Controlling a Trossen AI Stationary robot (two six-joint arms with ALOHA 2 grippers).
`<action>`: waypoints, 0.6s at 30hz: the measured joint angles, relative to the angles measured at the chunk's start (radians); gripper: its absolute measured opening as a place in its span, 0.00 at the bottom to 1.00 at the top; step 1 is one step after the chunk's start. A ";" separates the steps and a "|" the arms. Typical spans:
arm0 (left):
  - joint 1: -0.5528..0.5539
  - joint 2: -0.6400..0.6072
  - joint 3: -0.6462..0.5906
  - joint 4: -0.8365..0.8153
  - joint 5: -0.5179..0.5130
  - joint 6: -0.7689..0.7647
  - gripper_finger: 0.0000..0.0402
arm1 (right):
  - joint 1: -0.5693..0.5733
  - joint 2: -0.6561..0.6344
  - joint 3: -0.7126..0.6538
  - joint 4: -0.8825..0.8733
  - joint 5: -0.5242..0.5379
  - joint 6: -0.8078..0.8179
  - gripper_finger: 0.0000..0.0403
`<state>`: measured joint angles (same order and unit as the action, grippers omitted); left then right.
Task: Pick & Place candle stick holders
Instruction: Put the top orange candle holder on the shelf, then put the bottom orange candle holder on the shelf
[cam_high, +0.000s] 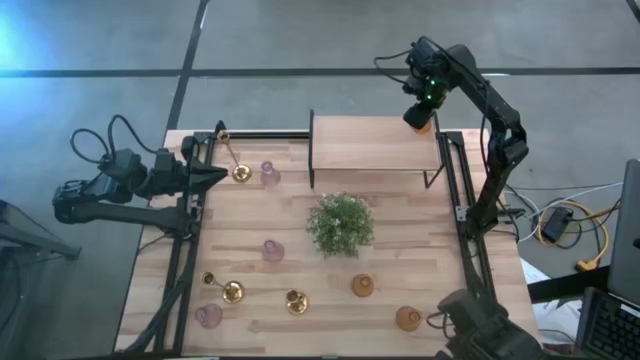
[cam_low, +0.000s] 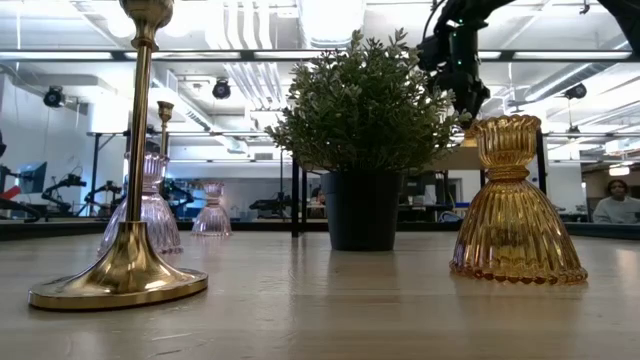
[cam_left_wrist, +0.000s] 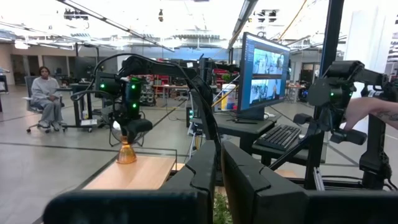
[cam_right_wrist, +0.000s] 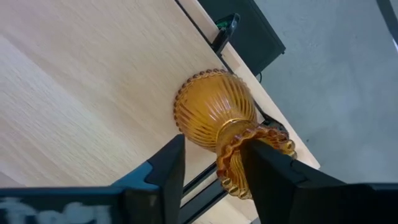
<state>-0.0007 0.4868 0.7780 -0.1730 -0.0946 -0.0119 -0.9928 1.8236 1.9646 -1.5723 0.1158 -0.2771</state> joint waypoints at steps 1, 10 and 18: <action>0.000 0.000 0.000 0.000 0.000 0.000 0.08 | 0.000 -0.001 0.004 0.000 0.000 0.000 0.39; 0.000 0.000 0.000 0.000 0.000 0.000 0.08 | 0.000 -0.057 0.010 0.001 -0.015 -0.015 0.42; 0.000 0.000 0.000 0.000 0.000 0.000 0.08 | 0.045 -0.182 0.010 0.001 -0.079 -0.010 0.41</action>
<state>-0.0007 0.4866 0.7780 -0.1730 -0.0948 -0.0116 -0.9479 1.6419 1.9747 -1.5711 0.0370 -0.2870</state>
